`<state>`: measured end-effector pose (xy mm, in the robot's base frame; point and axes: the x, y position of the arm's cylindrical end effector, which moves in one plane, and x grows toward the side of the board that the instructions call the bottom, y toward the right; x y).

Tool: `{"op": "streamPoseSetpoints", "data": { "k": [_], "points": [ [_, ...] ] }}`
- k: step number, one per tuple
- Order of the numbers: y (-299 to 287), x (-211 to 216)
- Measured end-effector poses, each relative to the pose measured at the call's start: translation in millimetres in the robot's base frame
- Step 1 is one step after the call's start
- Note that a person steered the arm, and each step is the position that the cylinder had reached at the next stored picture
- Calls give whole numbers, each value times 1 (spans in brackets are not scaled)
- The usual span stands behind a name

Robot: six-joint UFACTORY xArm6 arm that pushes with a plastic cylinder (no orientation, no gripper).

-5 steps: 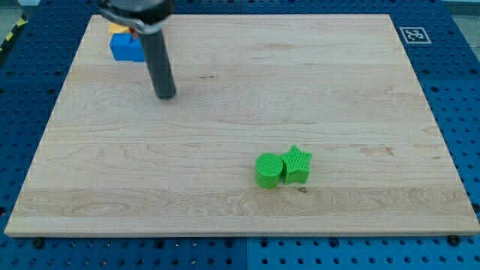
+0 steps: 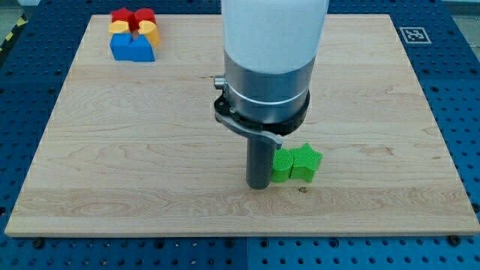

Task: Push the green circle to the center of the board

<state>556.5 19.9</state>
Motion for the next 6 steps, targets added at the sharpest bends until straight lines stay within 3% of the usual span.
{"op": "streamPoseSetpoints", "data": {
  "k": [2,3,5,6],
  "points": [
    [21,28],
    [33,4],
    [16,-102],
    [17,-92]
  ]
}}
